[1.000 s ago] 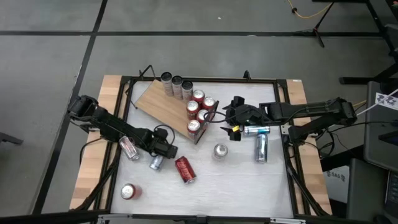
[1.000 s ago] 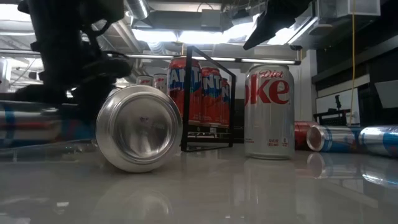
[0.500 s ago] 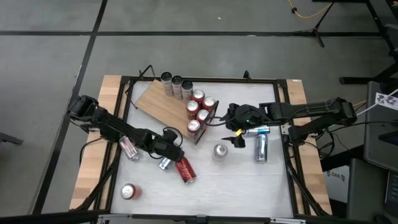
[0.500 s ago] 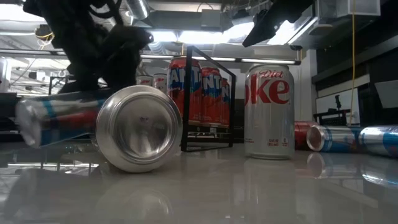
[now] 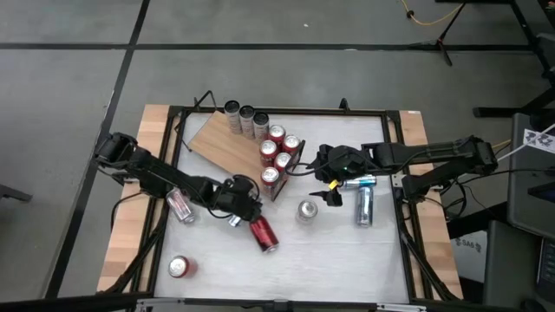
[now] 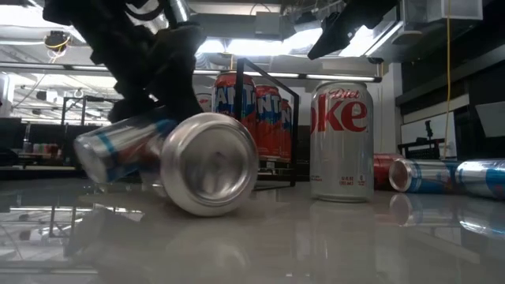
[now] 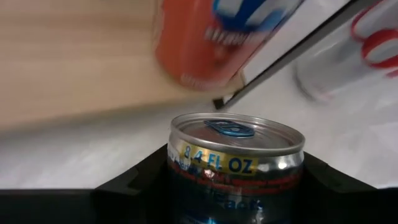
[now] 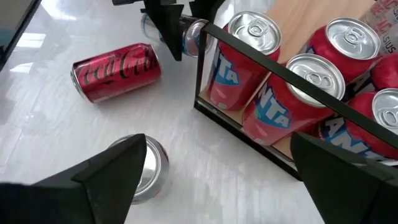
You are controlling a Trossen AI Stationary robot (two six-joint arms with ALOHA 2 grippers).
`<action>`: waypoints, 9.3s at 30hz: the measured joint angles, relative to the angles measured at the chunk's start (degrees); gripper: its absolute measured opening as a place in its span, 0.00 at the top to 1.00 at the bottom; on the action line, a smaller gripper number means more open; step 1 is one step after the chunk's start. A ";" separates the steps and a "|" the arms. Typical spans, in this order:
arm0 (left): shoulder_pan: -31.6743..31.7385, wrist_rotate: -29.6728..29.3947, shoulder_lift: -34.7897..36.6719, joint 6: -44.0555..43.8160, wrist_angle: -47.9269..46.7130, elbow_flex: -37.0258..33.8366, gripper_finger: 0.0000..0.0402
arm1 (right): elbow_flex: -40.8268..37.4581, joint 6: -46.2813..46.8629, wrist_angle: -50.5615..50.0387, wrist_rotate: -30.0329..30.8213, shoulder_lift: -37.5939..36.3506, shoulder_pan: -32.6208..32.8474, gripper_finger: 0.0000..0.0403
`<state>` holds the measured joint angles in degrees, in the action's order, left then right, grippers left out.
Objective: Pick and place cans onto a shelf
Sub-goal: Put the bottom left blue/white soda can on the shelf
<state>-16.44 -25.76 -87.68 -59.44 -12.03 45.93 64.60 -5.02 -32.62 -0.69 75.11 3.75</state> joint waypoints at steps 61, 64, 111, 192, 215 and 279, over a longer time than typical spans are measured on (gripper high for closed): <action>2.09 27.04 0.13 44.56 47.91 0.09 0.46 | -0.02 -9.87 24.45 -6.10 0.00 11.32 0.03; 2.29 27.10 0.13 44.59 48.90 0.09 0.46 | -0.02 -11.83 26.47 -4.61 0.00 12.18 0.03; 4.43 37.32 -6.93 38.75 53.49 -0.01 0.46 | 9.86 -19.96 17.63 -5.47 19.37 12.04 0.03; -1.10 34.10 -3.28 30.52 23.74 0.02 0.34 | 14.25 -9.50 -0.52 -7.82 20.74 12.03 0.43; -4.11 21.09 -3.29 23.92 21.93 0.02 0.34 | 14.27 -0.53 -2.29 -1.87 22.05 12.36 0.43; -4.24 12.81 -3.30 28.63 27.49 0.07 0.34 | 16.67 -0.81 -1.13 1.60 28.98 13.49 0.07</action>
<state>-20.69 -12.94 -90.98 -30.81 15.46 46.00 81.27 -5.82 -33.76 0.91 104.09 17.23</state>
